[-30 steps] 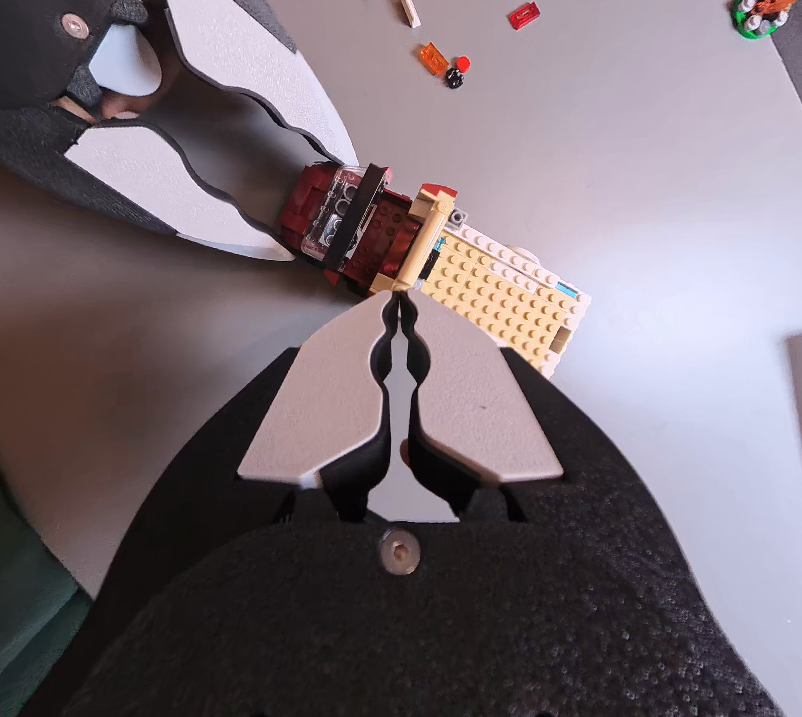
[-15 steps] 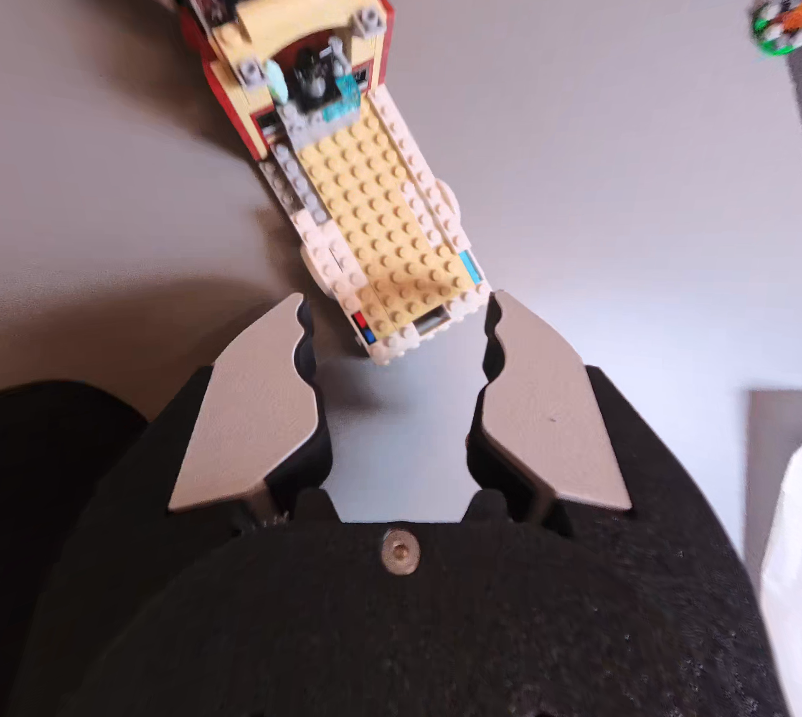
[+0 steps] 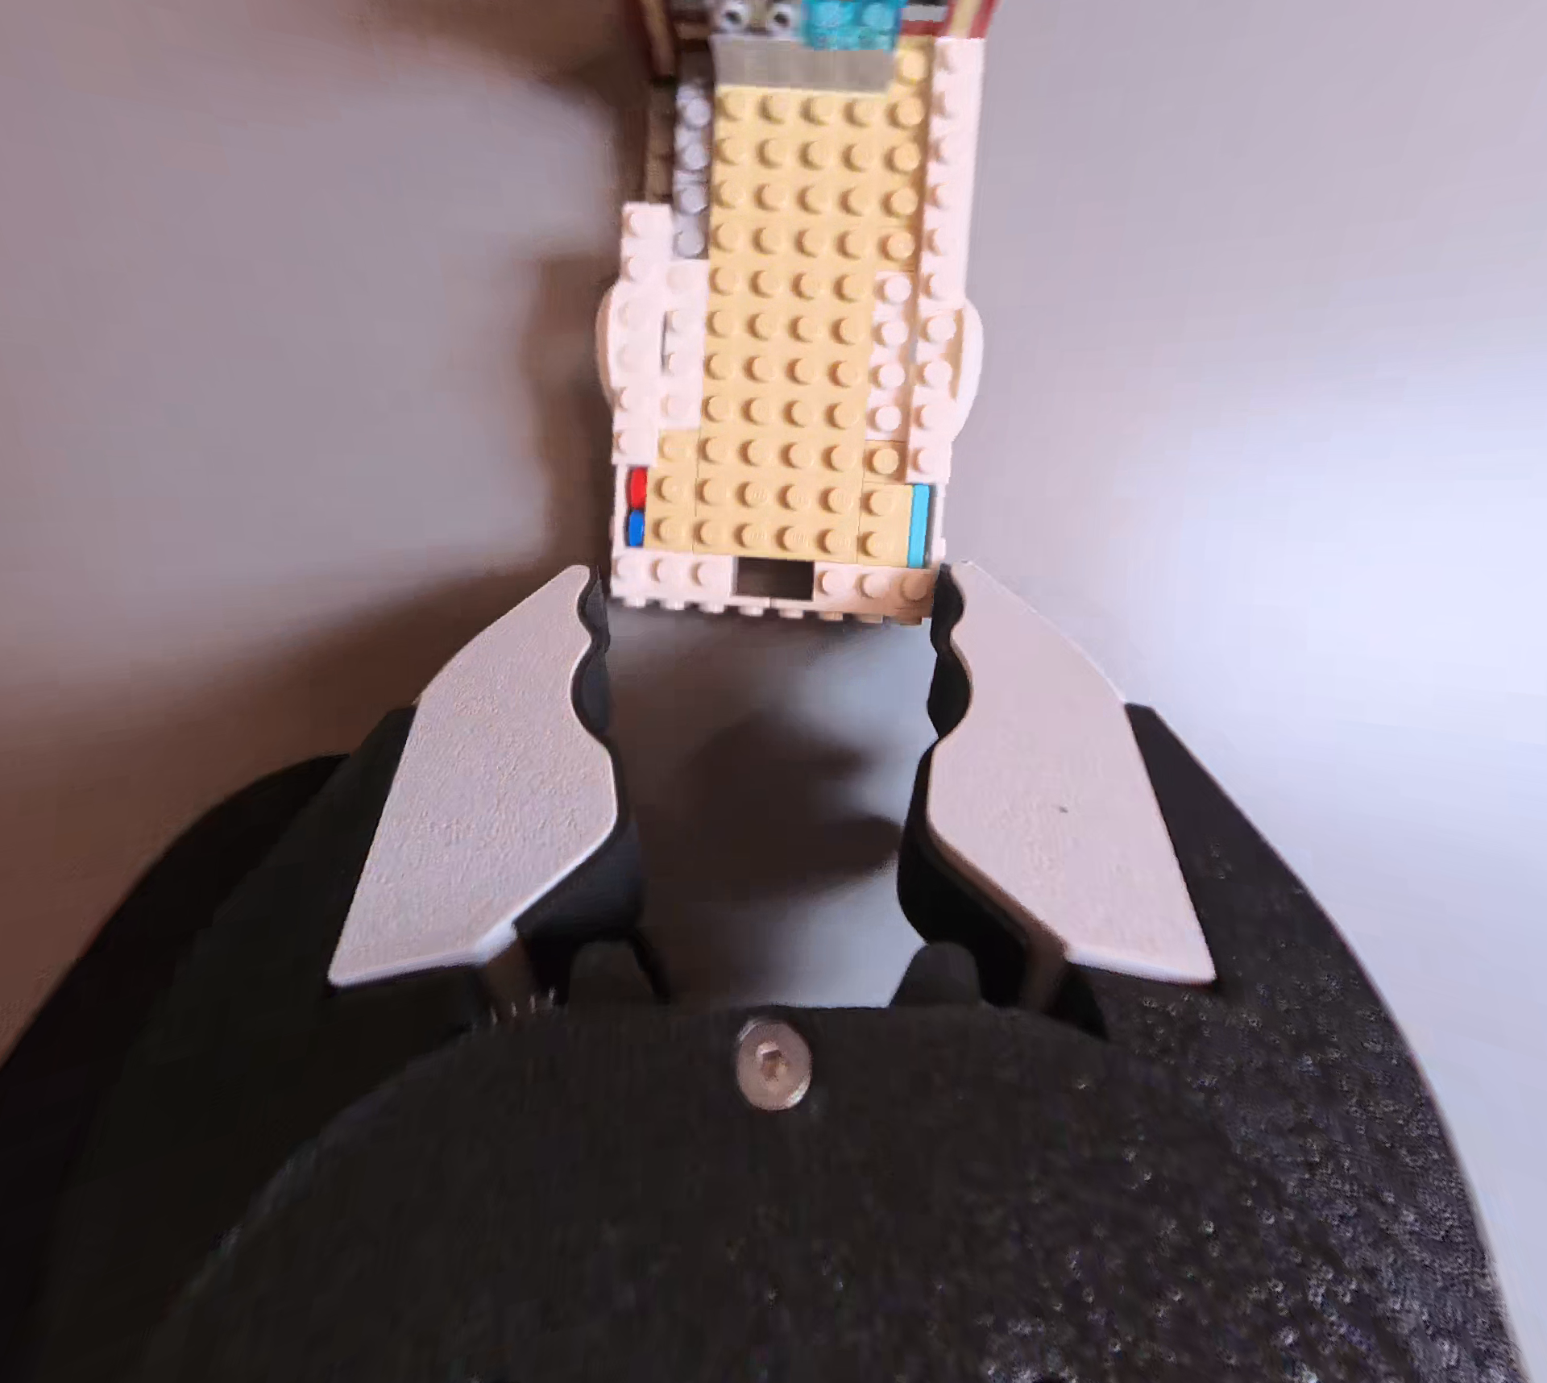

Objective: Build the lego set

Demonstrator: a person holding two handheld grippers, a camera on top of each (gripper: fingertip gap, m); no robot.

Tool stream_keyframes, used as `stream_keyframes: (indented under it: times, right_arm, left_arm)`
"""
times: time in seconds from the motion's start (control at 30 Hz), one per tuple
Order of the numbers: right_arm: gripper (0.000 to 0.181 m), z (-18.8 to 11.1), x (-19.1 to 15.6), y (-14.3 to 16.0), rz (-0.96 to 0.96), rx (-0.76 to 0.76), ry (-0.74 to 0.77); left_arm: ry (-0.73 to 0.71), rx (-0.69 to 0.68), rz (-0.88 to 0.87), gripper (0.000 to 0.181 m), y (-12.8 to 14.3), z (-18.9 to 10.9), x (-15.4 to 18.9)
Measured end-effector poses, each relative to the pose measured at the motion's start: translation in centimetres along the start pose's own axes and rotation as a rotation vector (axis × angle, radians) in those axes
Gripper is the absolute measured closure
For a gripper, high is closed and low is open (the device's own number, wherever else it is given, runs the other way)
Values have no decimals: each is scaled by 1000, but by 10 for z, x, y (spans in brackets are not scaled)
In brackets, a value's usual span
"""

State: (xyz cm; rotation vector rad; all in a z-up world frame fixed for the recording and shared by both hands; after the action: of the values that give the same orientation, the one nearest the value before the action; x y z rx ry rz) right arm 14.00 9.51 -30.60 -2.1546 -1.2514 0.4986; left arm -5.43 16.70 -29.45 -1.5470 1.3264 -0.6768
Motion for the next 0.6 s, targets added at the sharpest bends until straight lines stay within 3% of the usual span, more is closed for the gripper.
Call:
stream_keyframes:
  times: [0.13, 0.27, 0.47, 0.6]
  right_arm:
    - [110, -2, -41, 0, 19, 27, -19]
    - [128, 9, -72, -11, -48, 58, -33]
    - [143, 41, -97, -47, -196, 132, -32]
    - [141, 56, -103, -70, -238, 234, -62]
  left_arm:
    - [34, 3, -23, 134, -5, -9, 17]
    - [114, -32, -48, 125, -7, -12, 45]
    - [217, -92, -153, 99, -3, -16, 79]
    - [165, -112, -140, 97, 4, -23, 79]
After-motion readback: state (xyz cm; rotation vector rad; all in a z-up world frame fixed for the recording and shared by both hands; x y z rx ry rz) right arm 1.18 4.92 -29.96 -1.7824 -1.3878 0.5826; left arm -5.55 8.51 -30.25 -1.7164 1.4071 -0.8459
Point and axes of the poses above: each gripper's, where its closed fingertips meet, z out along the fingers, y out of its underside, x = y × z across the jaws, the point moved 3 cm from there along -z, back along the fingers, and after that the axes turned 11 degrees about x, right-handed, at the moved point
